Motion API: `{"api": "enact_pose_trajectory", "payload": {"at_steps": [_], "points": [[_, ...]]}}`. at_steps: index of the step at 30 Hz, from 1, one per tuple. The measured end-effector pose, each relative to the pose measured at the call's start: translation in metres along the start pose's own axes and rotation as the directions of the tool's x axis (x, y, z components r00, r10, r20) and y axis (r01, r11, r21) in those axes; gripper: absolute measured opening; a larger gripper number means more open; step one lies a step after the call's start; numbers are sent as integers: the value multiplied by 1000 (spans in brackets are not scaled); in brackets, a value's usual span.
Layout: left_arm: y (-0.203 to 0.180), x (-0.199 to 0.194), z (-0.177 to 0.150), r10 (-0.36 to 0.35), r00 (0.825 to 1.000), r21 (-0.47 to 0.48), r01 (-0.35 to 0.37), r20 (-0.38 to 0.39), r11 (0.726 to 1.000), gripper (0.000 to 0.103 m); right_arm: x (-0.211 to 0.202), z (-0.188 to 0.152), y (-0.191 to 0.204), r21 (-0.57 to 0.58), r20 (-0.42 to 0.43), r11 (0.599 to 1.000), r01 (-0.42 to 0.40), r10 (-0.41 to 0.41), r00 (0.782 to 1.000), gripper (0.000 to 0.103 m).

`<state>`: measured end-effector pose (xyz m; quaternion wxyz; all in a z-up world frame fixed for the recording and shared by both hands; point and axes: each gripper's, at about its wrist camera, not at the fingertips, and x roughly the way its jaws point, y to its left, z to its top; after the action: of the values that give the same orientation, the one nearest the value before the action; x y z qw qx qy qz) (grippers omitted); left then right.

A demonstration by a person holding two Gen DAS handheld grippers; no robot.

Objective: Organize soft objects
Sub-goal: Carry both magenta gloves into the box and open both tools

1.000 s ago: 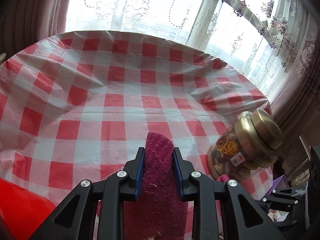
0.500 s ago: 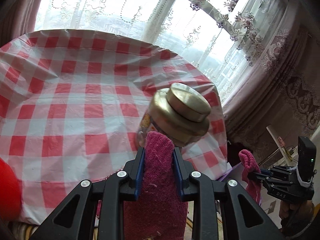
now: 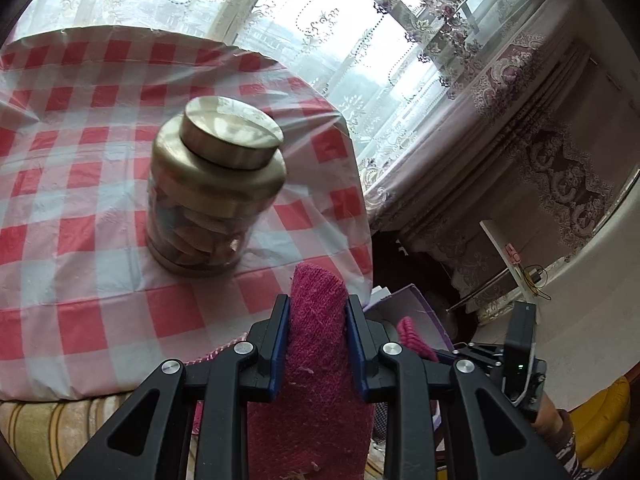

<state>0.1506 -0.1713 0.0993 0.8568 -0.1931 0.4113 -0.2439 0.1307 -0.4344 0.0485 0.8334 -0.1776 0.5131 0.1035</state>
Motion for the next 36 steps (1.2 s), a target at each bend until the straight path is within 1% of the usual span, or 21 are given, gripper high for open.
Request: {"api": "enact_pose_trajectory", "payload": {"at_steps": [5, 6, 7, 8, 10, 11, 13, 14, 18, 21, 23, 25, 27, 28, 29, 30, 31, 32, 34, 35, 36], "points": [[-19, 15, -9, -34, 998, -19, 33, -46, 999, 28, 29, -12, 9, -11, -20, 997, -75, 75, 997, 21], [-23, 18, -10, -38, 998, -21, 37, -53, 999, 28, 36, -14, 12, -13, -26, 995, -98, 97, 995, 26], [-27, 21, -11, -43, 997, -21, 42, -61, 999, 28, 43, -16, 14, -9, -35, 992, -124, 124, 992, 36], [-32, 25, -13, -45, 997, -18, 44, -70, 999, 28, 53, -18, 15, 2, -52, 986, -166, 166, 985, 41], [-40, 30, -14, -48, 995, -13, 47, -85, 999, 28, 67, -24, 14, 37, -92, 973, -227, 229, 969, 57], [-44, 32, -15, -52, 994, -11, 51, -93, 999, 28, 69, -27, 12, 60, -104, 970, -236, 241, 965, 61], [-54, 40, -16, -62, 992, -12, 61, -108, 998, 28, 64, -32, 4, 87, -82, 969, -232, 239, 968, 75], [-59, 44, -16, -69, 991, -15, 67, -116, 998, 28, 57, -35, -2, 100, -59, 969, -226, 233, 971, 76], [-81, 60, -21, -106, 982, -39, 101, -153, 994, 28, 28, -51, -27, 161, 9, 969, -188, 189, 982, 78], [-98, 71, -23, -131, 976, -68, 121, -176, 990, 28, 12, -66, -42, 204, 34, 965, -168, 164, 986, 79], [-108, 79, -24, -155, 970, -111, 137, -185, 984, 28, 2, -77, -53, 231, 45, 963, -138, 132, 990, 79], [-117, 87, -28, -165, 968, -150, 138, -187, 979, 29, -6, -84, -62, 254, 49, 962, -103, 94, 994, 79], [-122, 95, -32, -147, 970, -161, 117, -193, 980, 29, -14, -91, -70, 275, 59, 957, -88, 75, 995, 79], [-125, 103, -37, -121, 971, -154, 90, -206, 984, 32, -15, -93, -75, 284, 66, 955, -89, 73, 995, 79], [-125, 112, -41, -99, 969, -143, 67, -227, 987, 36, -18, -96, -79, 297, 77, 950, -93, 73, 994, 79], [-123, 124, -47, -71, 962, -136, 35, -265, 990, 46, -21, -97, -82, 305, 84, 948, -95, 73, 994, 79], [-120, 133, -51, -46, 956, -139, 5, -290, 990, 50, -23, -101, -86, 320, 93, 943, -96, 70, 993, 79], [-115, 141, -58, -16, 949, -141, -30, -314, 990, 50, -24, -102, -87, 328, 98, 940, -97, 68, 993, 79], [-104, 145, -66, 7, 937, -144, -61, -348, 988, 50, -25, -105, -91, 352, 107, 930, -106, 73, 992, 79], [-98, 143, -68, 9, 935, -152, -67, -356, 986, 50, -26, -107, -92, 365, 111, 925, -111, 75, 991, 79], [-96, 138, -69, 8, 936, -146, -64, -353, 987, 50, -27, -108, -92, 375, 116, 920, -116, 78, 990, 79]]}}
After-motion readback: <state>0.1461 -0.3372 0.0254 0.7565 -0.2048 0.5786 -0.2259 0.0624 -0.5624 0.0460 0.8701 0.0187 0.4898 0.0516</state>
